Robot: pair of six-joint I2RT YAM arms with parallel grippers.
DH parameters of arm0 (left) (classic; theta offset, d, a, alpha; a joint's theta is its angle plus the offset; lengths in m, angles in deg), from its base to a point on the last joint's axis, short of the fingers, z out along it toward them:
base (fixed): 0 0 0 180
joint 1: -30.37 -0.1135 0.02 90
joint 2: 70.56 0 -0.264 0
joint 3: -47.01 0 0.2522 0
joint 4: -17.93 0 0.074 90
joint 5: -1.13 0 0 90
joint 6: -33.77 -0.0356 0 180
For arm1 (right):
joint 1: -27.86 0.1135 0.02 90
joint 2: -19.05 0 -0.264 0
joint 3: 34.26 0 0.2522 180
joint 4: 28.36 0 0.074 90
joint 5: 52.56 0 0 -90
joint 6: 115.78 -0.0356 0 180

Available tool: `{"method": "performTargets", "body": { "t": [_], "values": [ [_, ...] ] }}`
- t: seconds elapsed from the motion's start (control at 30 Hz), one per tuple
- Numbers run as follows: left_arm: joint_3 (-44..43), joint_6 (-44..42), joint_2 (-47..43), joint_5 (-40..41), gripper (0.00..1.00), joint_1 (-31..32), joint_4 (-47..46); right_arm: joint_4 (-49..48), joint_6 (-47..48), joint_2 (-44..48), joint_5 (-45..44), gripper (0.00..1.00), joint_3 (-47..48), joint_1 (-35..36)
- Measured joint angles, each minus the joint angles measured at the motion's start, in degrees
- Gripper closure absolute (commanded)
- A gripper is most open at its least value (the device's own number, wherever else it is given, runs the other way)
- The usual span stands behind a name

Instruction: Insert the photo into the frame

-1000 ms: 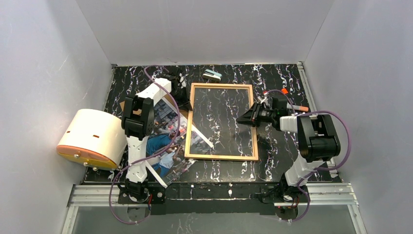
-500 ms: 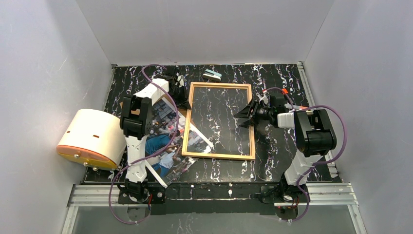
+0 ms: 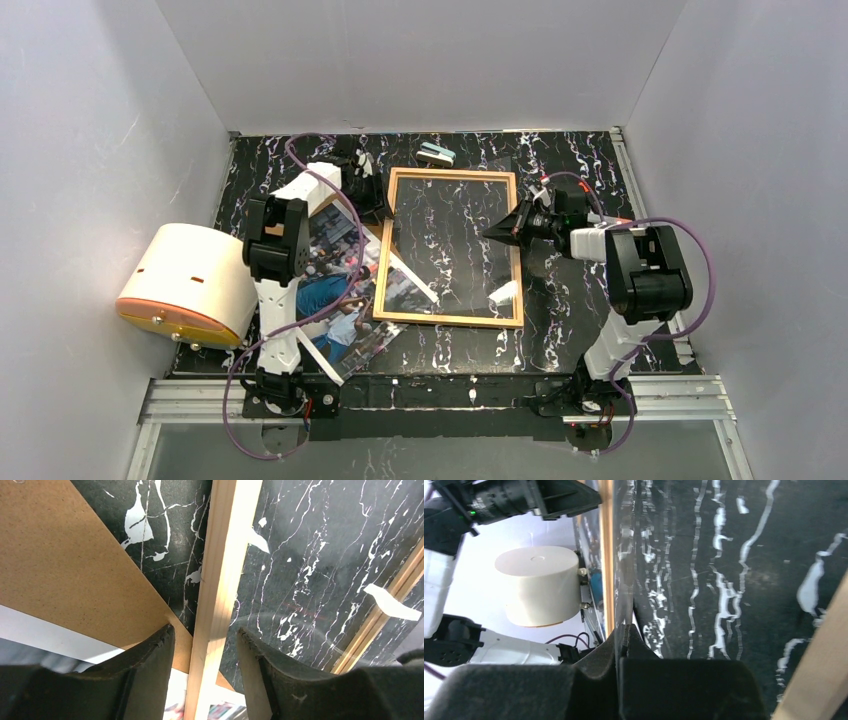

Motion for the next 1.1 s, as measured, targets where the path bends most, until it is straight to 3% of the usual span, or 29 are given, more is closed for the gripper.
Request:
{"method": "performTargets", "body": {
  "t": [0.37,0.67,1.1],
  "values": [
    [7.2,2.1,-4.1,-2.4,0.47,-2.7,-6.0,-0.2,-5.5,8.9,2.4,0.99,0.2,0.1],
    [9.3,3.2,-4.3,-4.2,0.60,-3.7,-9.0,-0.9,-7.9,10.3,5.6,0.99,4.2,1.1],
    [10.3,3.9,-4.4,-5.6,0.65,-3.8,-10.6,-3.7,-8.8,10.3,7.4,0.99,6.9,5.3]
  ]
}}
